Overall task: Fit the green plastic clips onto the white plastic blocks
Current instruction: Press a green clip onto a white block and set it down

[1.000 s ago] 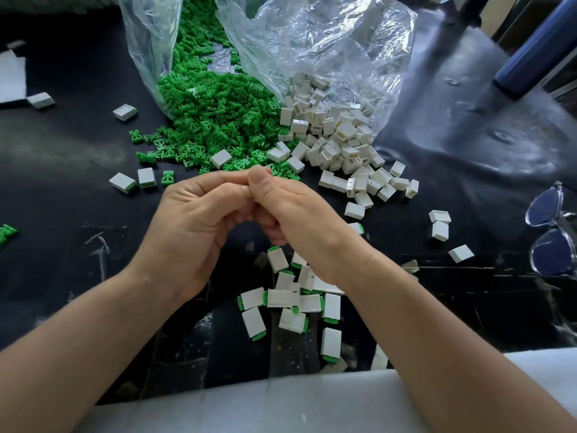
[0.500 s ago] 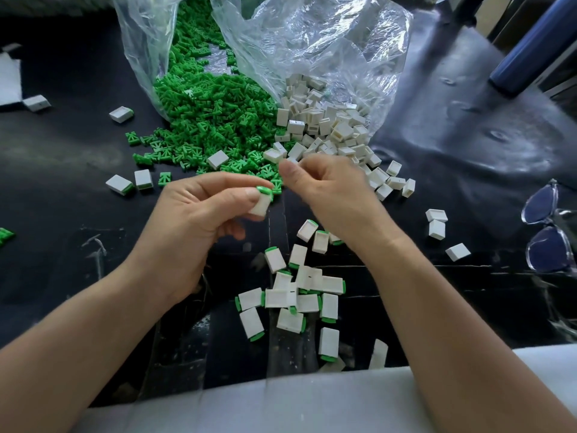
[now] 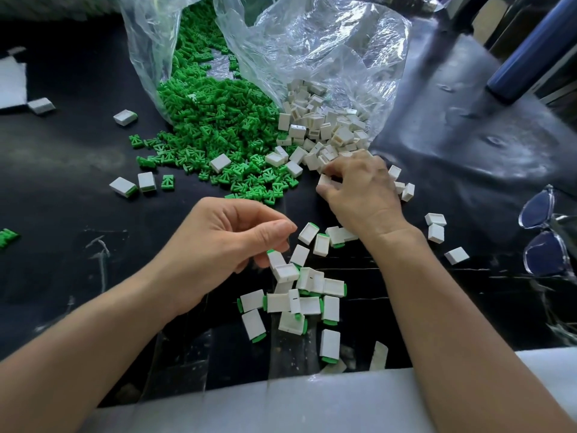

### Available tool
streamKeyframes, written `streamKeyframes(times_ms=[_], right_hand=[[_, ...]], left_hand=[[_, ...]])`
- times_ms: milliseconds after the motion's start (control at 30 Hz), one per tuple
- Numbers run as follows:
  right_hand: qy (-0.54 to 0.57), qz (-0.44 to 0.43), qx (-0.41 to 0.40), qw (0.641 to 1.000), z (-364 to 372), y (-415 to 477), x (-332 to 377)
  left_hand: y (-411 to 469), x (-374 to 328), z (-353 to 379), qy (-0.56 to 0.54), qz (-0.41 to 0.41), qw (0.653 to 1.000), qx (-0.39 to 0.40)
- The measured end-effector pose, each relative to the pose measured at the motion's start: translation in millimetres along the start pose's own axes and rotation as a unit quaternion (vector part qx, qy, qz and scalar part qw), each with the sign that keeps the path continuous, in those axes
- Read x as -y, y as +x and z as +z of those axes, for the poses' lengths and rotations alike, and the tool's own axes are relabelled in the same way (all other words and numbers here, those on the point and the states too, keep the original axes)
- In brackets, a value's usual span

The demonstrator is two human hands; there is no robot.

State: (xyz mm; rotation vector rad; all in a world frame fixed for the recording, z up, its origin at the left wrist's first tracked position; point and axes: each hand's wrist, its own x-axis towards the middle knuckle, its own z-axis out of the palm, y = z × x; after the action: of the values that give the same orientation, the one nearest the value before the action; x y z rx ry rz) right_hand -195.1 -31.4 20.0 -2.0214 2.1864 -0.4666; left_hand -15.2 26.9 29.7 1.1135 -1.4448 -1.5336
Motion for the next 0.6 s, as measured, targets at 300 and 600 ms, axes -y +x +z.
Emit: streamKeyframes(times_ms=[300, 600], right_hand=[[0.164, -0.055, -0.005, 0.985, -3.6, -5.6, 7.6], [0.242, -0.210, 0.021, 0.947, -2.1, -33.7, 41.0]], left_hand=[[5.4, 4.6, -2.7, -0.037, -0.031, 0.996, -0.071], [10.4, 4.6, -8.0, -0.109, -0.043, 0.985, -0.127]])
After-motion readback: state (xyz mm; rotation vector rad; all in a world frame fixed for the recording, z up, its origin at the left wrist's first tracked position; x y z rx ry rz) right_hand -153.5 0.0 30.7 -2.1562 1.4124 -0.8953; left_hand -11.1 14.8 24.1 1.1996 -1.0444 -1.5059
